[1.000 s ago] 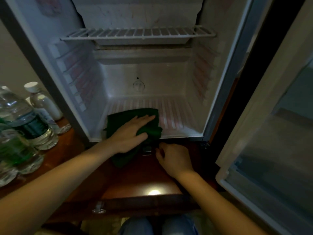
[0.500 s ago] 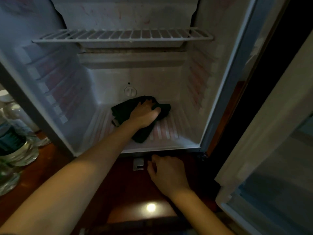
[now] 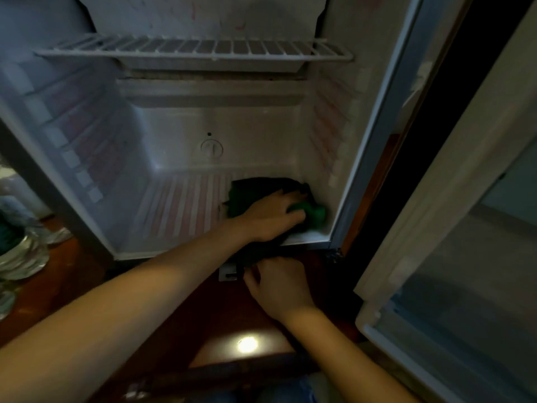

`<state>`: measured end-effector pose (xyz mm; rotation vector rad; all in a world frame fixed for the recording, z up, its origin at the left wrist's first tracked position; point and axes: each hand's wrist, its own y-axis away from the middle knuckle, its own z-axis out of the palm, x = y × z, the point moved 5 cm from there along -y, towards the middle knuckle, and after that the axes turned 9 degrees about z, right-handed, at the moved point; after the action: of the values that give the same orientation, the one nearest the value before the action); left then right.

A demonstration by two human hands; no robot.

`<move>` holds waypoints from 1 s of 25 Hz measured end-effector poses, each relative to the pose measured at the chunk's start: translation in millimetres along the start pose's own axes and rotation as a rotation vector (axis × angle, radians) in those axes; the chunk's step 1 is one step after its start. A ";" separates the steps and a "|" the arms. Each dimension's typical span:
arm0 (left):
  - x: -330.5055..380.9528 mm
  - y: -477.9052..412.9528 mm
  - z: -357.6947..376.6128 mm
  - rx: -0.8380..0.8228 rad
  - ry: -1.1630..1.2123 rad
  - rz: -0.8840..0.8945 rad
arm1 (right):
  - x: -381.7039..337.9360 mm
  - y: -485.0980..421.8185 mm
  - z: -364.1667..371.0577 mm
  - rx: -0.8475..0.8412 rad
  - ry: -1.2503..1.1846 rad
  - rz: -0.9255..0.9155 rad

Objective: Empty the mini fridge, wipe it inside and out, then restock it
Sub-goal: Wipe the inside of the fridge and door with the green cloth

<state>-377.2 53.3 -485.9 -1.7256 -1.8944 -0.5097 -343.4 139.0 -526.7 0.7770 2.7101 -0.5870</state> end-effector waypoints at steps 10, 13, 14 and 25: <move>-30.4 -42.0 -20.9 0.044 -0.044 -0.150 | -3.0 1.4 2.9 -0.098 0.020 -0.026; -26.2 -34.6 -11.1 0.063 -0.098 -0.109 | 1.5 3.1 1.2 -0.150 -0.039 -0.001; -17.5 -20.4 -3.5 0.053 -0.110 -0.025 | 1.5 3.8 -1.3 -0.159 -0.040 0.006; 45.0 111.5 -21.7 0.345 0.664 -0.279 | -25.4 79.1 -55.5 -0.318 -0.139 -0.106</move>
<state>-266.3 89.1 -449.3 -0.9181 -1.6072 -0.7047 -286.4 213.7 -492.9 0.4940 2.6340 -0.2111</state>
